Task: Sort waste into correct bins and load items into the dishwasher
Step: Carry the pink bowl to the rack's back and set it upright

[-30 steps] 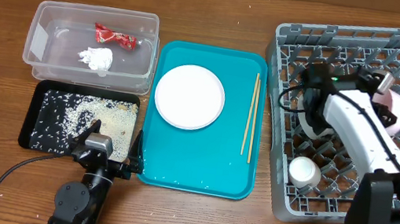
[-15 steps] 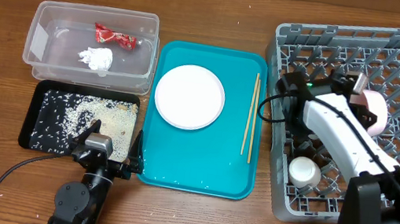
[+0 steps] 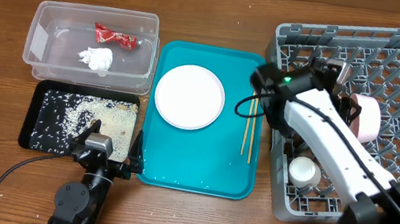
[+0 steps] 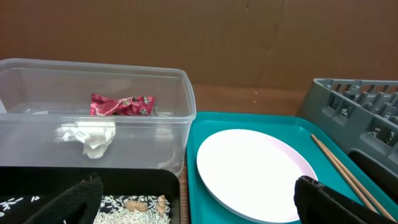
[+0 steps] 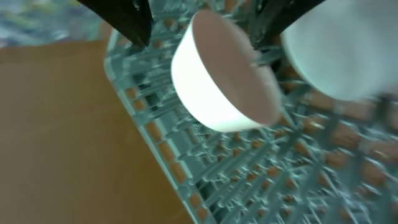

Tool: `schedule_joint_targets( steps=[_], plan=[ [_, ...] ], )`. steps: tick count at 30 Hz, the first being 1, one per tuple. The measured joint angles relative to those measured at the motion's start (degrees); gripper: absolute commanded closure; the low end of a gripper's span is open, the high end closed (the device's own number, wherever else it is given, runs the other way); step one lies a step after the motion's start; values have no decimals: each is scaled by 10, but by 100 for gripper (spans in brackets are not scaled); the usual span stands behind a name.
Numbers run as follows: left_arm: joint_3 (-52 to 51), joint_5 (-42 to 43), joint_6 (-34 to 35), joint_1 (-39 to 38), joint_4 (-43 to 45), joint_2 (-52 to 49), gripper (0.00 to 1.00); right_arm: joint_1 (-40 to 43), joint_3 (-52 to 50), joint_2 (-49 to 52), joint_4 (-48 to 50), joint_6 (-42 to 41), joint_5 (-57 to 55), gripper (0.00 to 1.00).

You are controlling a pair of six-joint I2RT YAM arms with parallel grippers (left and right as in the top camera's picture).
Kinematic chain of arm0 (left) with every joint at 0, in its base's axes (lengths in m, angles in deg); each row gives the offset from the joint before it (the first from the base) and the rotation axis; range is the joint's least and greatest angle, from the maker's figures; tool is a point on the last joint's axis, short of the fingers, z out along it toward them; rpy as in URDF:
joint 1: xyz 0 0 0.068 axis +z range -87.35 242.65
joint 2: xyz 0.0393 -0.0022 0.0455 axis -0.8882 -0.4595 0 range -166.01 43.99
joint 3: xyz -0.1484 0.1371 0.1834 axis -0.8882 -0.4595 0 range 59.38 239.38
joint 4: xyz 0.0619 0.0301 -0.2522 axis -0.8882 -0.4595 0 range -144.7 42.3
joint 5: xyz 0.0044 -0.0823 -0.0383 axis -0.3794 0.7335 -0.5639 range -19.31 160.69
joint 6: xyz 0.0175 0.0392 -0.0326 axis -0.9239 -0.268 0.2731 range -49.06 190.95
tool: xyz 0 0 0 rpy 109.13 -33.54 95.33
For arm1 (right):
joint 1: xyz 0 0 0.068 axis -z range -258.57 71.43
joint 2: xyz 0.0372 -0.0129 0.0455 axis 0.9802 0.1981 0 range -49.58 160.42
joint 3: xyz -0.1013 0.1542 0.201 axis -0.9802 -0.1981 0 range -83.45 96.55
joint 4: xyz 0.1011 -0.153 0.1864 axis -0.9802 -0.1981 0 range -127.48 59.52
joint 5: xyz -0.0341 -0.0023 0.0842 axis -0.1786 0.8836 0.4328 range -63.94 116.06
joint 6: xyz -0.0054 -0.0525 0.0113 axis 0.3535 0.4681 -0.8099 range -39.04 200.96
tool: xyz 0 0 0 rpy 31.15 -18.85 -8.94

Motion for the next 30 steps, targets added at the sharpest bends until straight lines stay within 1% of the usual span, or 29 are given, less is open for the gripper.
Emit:
schedule_joint_targets(
  steps=[3,5,8,12,14,15,17,19,20,21,24,27,30],
  plan=[
    [0,0,0,0,0,0,0,-9,46,-18,7,5,51,48],
    [0,0,0,0,0,0,0,-17,74,-31,35,33,99,48],
    [0,0,0,0,0,0,0,-31,98,-45,99,109,200,47],
    [0,0,0,0,0,0,0,-49,101,-47,180,219,408,48],
    [0,0,0,0,0,0,0,-55,101,-47,205,251,495,57],
    [0,0,0,0,0,0,0,-56,101,-47,214,261,523,59],
    [0,0,0,0,0,0,0,-56,101,-47,225,268,566,61],
    [0,0,0,0,0,0,0,-51,101,-47,228,262,581,65],
    [0,0,0,0,0,0,0,-45,101,-48,229,256,583,65],
    [0,0,0,0,0,0,0,-37,101,-48,231,250,582,70],
    [0,0,0,0,0,0,0,28,100,-58,238,237,575,96],
    [0,0,0,0,0,0,0,118,100,-72,240,227,565,96],
    [0,0,0,0,0,0,0,232,100,-81,235,225,566,96]
  ],
)
